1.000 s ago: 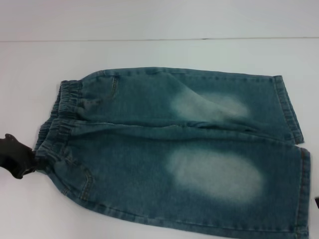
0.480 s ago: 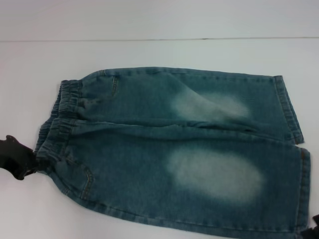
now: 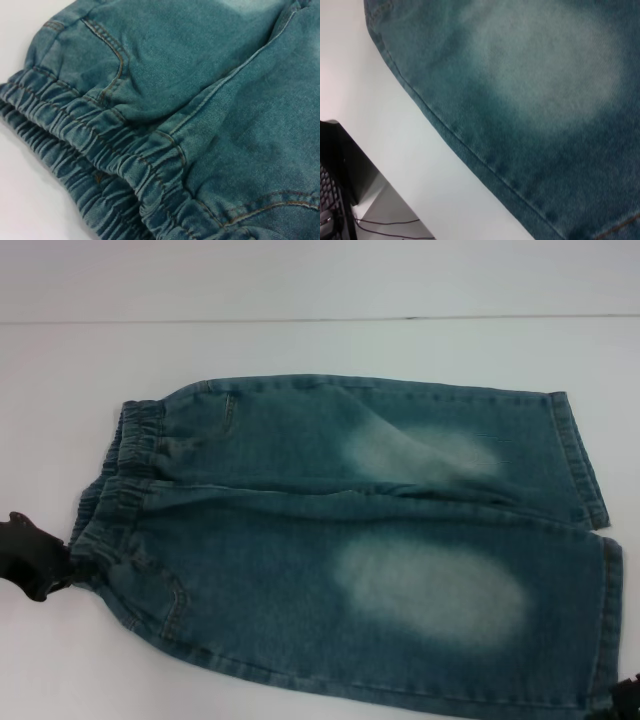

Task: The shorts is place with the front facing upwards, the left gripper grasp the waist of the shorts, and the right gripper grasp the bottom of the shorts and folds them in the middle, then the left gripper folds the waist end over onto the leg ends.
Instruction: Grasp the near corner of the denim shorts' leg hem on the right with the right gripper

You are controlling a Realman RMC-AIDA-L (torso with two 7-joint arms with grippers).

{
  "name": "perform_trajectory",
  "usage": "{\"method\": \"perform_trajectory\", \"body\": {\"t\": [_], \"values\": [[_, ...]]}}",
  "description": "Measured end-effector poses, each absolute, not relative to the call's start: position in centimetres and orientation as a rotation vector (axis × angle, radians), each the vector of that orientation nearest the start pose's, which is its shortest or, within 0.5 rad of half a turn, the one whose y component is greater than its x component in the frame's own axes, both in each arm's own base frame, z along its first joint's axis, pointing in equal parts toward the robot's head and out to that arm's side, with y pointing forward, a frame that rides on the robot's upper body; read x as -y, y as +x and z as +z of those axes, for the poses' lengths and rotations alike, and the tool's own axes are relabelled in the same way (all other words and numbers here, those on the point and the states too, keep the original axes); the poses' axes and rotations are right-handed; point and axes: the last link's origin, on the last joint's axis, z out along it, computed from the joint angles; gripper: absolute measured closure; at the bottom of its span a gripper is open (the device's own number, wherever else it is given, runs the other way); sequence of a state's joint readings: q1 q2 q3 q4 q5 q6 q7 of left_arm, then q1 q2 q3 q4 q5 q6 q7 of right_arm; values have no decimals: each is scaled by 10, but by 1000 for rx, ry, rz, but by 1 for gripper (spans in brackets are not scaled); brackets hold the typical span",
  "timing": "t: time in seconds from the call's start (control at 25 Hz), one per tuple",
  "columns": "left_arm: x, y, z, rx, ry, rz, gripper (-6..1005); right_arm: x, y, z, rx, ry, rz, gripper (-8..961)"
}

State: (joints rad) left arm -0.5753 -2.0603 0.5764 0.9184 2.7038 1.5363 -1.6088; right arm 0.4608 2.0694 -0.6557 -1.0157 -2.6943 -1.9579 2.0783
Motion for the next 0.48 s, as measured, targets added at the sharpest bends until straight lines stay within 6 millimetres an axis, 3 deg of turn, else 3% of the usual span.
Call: {"method": "perform_trajectory", "body": {"t": [0.48], "values": [[-332,-327,49,796,-2697,258,948,-250,315,46,-1701,-2702,-302,41]]}}
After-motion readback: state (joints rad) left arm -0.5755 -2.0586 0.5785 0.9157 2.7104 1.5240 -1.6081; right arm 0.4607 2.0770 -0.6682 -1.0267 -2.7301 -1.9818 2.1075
